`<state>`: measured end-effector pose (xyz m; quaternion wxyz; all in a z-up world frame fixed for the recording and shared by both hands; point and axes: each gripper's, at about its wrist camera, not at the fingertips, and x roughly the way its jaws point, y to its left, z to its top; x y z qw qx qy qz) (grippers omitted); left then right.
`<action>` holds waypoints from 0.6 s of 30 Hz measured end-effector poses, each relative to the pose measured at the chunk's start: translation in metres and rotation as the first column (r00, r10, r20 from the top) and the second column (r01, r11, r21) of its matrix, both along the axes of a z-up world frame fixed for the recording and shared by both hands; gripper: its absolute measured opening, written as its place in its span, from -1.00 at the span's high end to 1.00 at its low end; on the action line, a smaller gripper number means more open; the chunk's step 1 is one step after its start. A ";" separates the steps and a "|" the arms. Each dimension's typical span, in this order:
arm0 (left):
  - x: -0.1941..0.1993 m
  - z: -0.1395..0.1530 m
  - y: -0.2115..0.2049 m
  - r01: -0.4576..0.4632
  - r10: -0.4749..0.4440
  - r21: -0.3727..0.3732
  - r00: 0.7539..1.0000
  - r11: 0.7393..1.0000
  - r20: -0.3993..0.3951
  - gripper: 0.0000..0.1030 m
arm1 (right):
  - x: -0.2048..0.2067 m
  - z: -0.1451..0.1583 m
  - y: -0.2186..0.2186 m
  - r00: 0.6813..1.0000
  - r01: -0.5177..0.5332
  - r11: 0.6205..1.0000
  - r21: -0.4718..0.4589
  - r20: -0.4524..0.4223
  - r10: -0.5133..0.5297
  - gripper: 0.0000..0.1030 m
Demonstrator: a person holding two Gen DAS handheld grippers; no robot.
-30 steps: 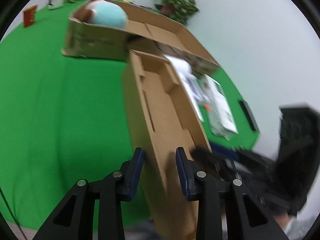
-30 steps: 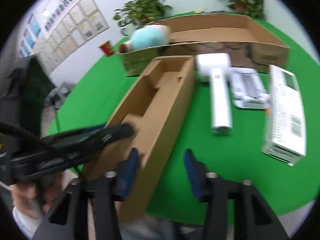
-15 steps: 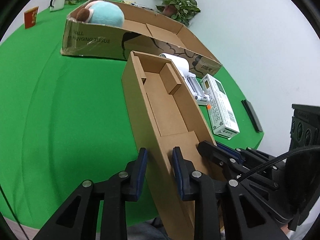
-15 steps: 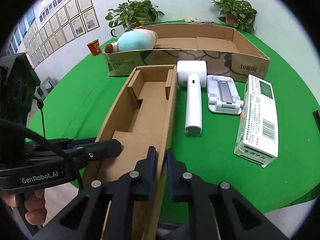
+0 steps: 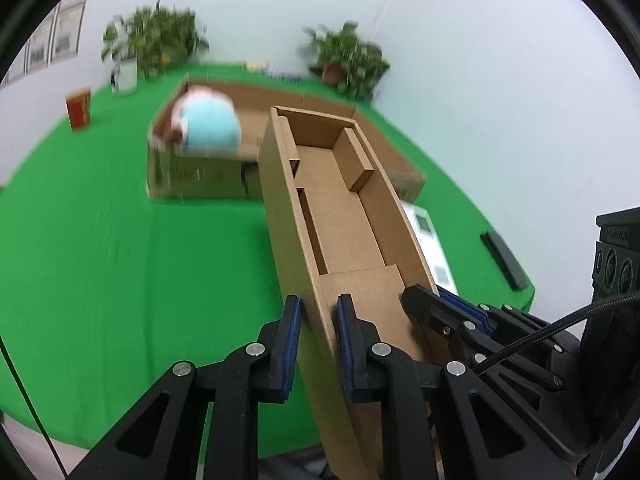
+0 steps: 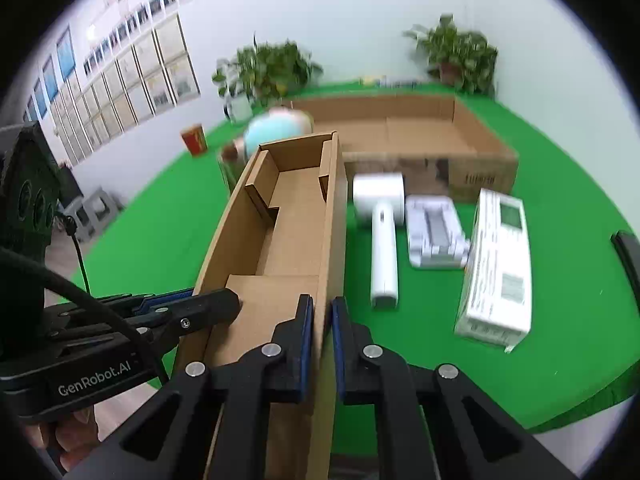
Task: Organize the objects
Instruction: 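Grasp the cardboard insert with the left gripper beside the right gripper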
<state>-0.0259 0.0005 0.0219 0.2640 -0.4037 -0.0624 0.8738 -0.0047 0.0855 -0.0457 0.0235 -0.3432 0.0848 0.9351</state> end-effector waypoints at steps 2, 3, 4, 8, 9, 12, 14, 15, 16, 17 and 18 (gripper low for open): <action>0.001 0.018 0.000 -0.005 0.006 0.005 0.999 1.000 -0.051 0.72 | 0.001 0.015 -0.003 0.999 0.002 1.000 0.019 -0.046 -0.001 0.83; 0.001 0.026 0.001 -0.009 0.009 0.008 0.997 1.000 -0.072 0.72 | 0.001 0.021 -0.003 0.998 0.003 1.000 0.027 -0.065 -0.001 0.83; -0.001 0.036 0.002 -0.009 0.010 0.009 0.995 1.000 -0.096 0.72 | 0.000 0.028 -0.002 0.996 0.004 0.999 0.033 -0.086 -0.001 0.83; -0.011 0.068 0.006 -0.005 0.008 0.013 0.985 1.000 -0.171 0.72 | -0.009 0.056 0.002 0.987 0.015 0.998 0.060 -0.160 -0.005 0.84; -0.014 0.077 0.007 -0.003 0.006 0.017 0.982 1.000 -0.189 0.72 | -0.012 0.061 0.003 0.985 0.018 0.998 0.065 -0.174 -0.007 0.84; -0.026 0.100 0.012 0.009 -0.003 0.026 0.973 1.000 -0.233 0.72 | -0.022 0.079 0.009 0.975 0.030 0.996 0.079 -0.220 -0.012 0.84; -0.037 0.116 0.017 0.016 -0.008 0.029 0.966 0.999 -0.259 0.72 | -0.029 0.090 0.013 0.970 0.041 0.996 0.085 -0.244 -0.019 0.84; -0.041 0.123 0.018 0.017 -0.008 0.029 0.962 0.999 -0.271 0.72 | -0.034 0.096 0.015 0.967 0.047 0.995 0.088 -0.255 -0.023 0.84; -0.047 0.132 0.019 0.019 -0.010 0.029 0.958 0.999 -0.286 0.72 | -0.039 0.102 0.017 0.963 0.050 0.995 0.089 -0.267 -0.024 0.84; -0.051 0.138 0.020 0.020 -0.010 0.029 0.955 0.999 -0.297 0.72 | -0.041 0.106 0.018 0.961 0.051 0.995 0.091 -0.275 -0.024 0.84; -0.055 0.144 0.021 0.022 -0.011 0.032 0.951 0.999 -0.309 0.72 | -0.045 0.111 0.020 0.958 0.054 0.994 0.095 -0.287 -0.024 0.84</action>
